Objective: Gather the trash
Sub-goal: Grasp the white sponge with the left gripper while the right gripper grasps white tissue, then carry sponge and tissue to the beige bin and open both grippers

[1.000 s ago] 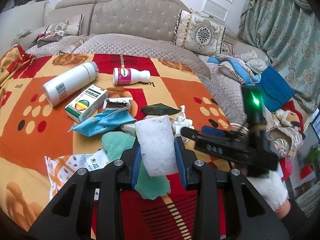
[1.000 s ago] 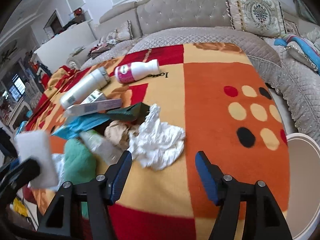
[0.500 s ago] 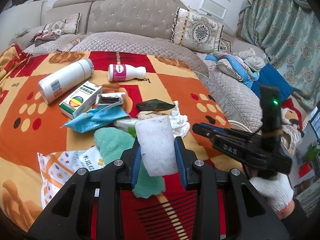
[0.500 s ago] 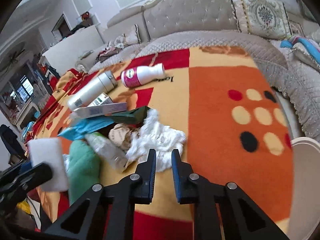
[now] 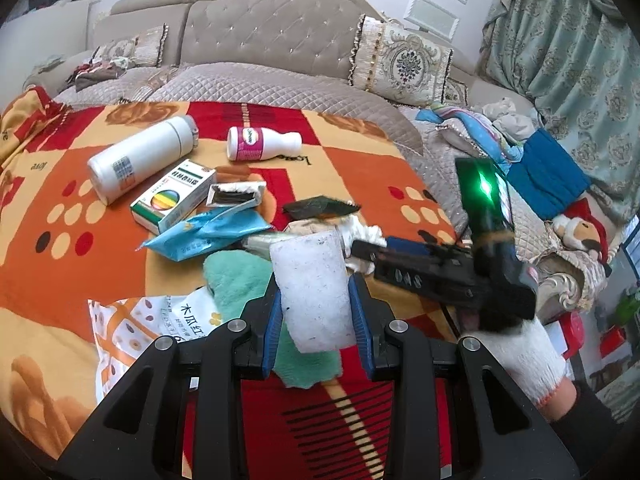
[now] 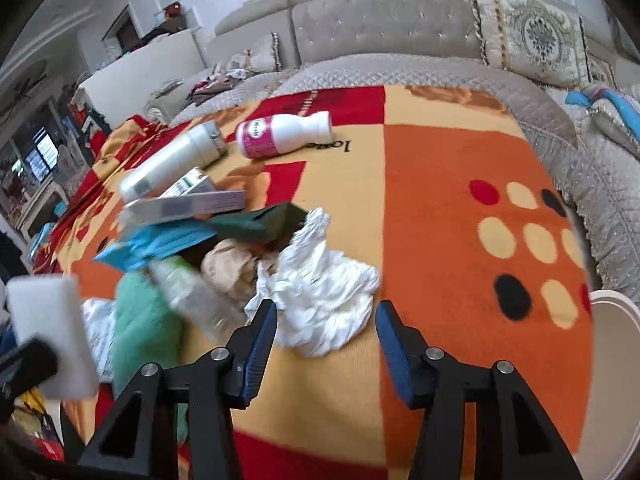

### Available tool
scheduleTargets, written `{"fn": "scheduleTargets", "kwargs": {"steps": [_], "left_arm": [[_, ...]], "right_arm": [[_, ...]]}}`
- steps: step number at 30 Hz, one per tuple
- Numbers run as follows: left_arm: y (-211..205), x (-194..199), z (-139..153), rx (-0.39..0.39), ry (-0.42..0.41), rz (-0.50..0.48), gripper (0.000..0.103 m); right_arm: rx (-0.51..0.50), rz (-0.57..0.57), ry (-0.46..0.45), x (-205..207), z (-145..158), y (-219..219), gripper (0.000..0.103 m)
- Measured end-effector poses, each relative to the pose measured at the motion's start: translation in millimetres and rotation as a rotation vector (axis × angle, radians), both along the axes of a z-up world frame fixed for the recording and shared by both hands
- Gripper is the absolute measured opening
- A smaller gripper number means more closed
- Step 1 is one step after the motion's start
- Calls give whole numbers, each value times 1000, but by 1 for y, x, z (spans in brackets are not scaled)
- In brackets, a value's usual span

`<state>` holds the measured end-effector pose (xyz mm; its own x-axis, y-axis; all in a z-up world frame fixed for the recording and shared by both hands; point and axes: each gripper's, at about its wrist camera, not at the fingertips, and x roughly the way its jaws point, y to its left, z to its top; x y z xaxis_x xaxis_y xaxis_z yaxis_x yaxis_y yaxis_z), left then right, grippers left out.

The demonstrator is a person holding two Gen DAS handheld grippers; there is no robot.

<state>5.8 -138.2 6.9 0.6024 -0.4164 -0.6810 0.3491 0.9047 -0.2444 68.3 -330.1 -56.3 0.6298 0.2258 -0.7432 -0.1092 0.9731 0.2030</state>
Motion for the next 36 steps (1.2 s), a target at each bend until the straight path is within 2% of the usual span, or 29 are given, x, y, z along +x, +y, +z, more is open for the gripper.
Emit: {"fn": "scheduleTargets", "kwargs": {"steps": [3,7,10,11,16,25,36], "left_arm": [[0,2,-4,2,11,0,30],[-1,4,-6,-5,17,1,30],[-2,1,-4,-5,13,-5,30],[-3,0,-3,-6,7,-8,30],[-11,-7,3,-16,-7,-21,29],[-30,-23,12,7,-41,-61,29],[-60,-30,18,5,-56,-110,29]], "right_arm": [[19,6,9,16,-6,-1,49],[-4,41,0,17,-9,8,29],[9,34,-27,6,-1,4,21],[17,31,-39,0,3,2,15],[40,21,-103,-44,26,-11,14],[73,-4,-155,-100,45,-27,14],[71,-47,-204,-140,61,-47,14]]}}
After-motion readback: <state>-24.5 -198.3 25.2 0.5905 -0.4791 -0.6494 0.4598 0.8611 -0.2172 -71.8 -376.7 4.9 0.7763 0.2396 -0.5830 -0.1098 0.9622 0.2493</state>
